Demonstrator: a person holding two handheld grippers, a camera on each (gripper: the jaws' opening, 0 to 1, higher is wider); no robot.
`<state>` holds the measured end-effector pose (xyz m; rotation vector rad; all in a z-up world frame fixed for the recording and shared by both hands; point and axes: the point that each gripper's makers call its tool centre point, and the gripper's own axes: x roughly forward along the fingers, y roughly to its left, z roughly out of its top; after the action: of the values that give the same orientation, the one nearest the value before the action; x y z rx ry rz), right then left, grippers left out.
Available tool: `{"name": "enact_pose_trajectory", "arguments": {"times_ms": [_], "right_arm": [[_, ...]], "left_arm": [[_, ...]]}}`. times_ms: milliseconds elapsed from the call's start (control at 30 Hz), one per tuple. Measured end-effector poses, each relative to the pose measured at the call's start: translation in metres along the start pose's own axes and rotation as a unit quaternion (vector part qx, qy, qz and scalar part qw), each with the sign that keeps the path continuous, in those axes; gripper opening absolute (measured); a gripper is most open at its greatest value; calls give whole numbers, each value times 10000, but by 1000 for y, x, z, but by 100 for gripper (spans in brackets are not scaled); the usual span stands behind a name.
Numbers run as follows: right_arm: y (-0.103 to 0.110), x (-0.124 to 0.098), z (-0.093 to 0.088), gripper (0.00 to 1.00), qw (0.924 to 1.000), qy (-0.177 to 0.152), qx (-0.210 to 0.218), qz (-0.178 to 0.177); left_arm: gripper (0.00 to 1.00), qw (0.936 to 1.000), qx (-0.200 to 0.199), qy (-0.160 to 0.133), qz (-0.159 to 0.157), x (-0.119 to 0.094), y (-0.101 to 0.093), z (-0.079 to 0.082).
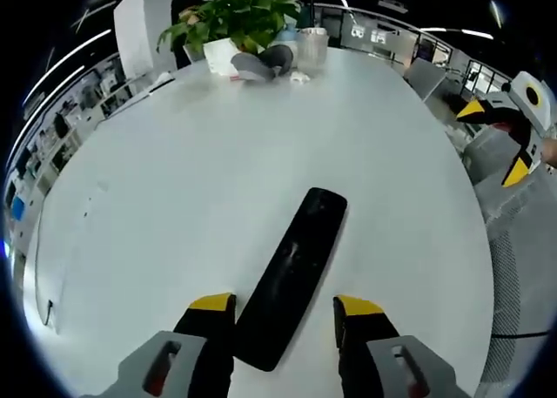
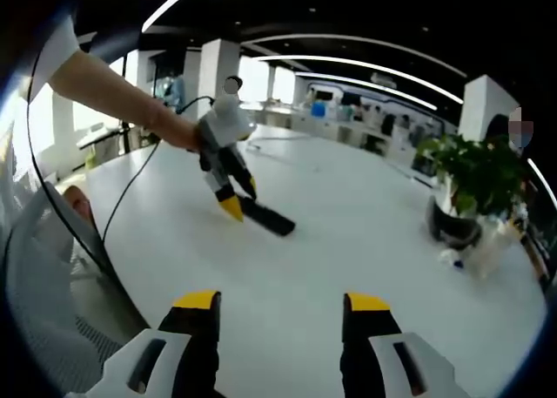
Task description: Press the specified remote control buttons in sequence, fully releasing each button before pressing the next.
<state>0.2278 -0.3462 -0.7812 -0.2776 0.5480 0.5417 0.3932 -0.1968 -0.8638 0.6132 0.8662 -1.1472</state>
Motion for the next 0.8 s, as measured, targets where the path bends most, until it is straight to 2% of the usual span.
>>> {"name": "enact_pose_trajectory", "arguments": {"times_ms": [133, 200, 800], "right_arm": [[0, 0, 0, 54, 10000, 1, 3, -6], [0, 0, 0, 53, 10000, -1, 10, -6], [1, 1, 1, 52, 10000, -7, -32, 29]], "left_arm": [[37, 10000, 64, 21, -19, 0, -1, 0], [29, 9999, 126, 57, -18, -2, -1, -2], [24, 9981, 507, 232, -275, -5, -11, -10]]}}
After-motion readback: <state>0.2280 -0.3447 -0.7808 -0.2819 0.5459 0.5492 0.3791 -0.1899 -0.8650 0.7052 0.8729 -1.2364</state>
